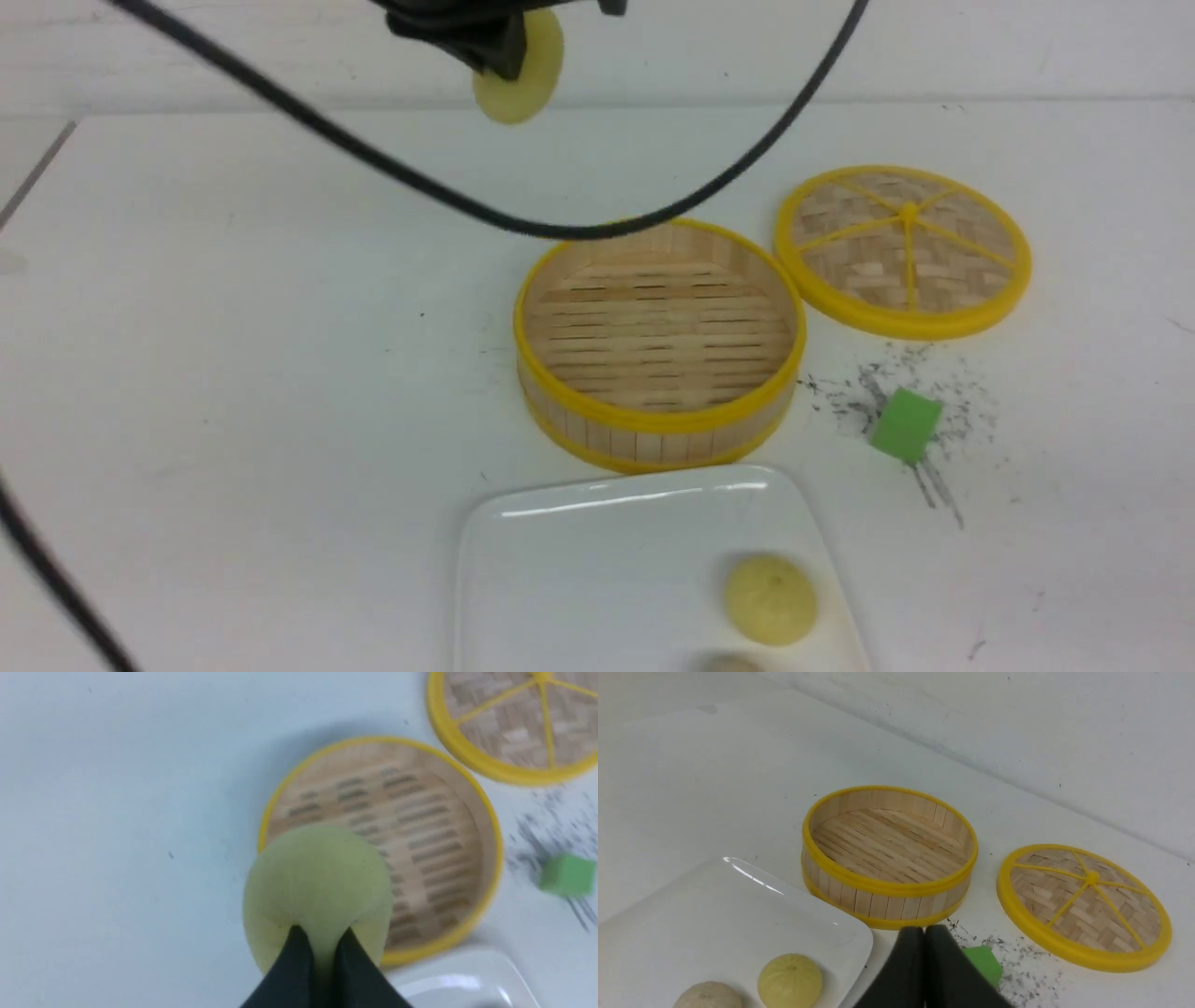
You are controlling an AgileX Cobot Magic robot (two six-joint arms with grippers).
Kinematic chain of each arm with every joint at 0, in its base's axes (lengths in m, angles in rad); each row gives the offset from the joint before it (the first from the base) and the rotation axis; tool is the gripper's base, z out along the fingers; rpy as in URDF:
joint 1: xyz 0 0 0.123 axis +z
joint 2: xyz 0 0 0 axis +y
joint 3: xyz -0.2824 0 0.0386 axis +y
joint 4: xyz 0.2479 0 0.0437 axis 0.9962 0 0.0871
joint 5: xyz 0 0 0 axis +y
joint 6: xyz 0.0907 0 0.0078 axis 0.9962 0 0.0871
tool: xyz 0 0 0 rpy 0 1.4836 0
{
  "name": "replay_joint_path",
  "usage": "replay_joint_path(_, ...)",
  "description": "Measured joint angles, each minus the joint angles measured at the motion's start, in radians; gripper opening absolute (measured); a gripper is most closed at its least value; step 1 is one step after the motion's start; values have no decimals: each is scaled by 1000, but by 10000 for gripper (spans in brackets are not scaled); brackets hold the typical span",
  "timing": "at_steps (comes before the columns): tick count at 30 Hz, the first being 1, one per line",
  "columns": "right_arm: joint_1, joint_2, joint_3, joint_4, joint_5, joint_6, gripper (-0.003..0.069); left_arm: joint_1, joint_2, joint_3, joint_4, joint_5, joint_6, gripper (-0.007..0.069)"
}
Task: Put the steamed buns into the plate on the white tablecloth.
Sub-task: 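Carry the bun from the bamboo steamer to the plate with the left gripper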
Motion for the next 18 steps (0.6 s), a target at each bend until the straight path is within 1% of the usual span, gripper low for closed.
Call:
replay_joint_path(1,0,-2,0,0,2,0,12,0,-7,12,-14,0,-1,22)
replay_joint_path(2,0,-10,0,-1,5,0,12,0,-66,136,-76,0,-2,22)
replay_joint_path(4,0,-15,0,-1,5,0,13,0,-108,242,-139,0,-6,22)
replay_joint_path(6,0,-15,0,-1,6,0,15,-3,-142,428,-206,0,-39,25)
replay_joint_path(7,0,-15,0,-1,7,0,15,-3,-143,442,-206,0,-44,25)
replay_joint_path(8,0,-15,0,-1,8,0,16,-7,-148,529,-223,-9,-72,31)
replay_joint_path(10,0,-15,0,-1,11,0,19,-23,-147,666,-221,-102,-123,44)
replay_joint_path(11,0,-15,0,-1,12,1,20,-32,-143,706,-218,-136,-132,51)
replay_joint_path(12,0,-15,0,-1,12,1,20,-53,-135,753,-217,-202,-149,62)
replay_joint_path(13,0,-15,0,-1,12,2,22,-74,-121,784,-217,-258,-159,78)
replay_joint_path(15,0,-15,0,-1,12,2,22,-100,-105,800,-217,-304,-164,98)
replay_joint_path(16,0,-15,0,-1,12,2,24,-137,-70,809,-215,-348,-176,132)
replay_joint_path(17,0,-15,0,-1,12,2,25,-141,-67,810,-214,-356,-178,142)
replay_joint_path(18,0,-15,0,-1,12,2,26,-160,-35,810,-210,-377,-185,176)
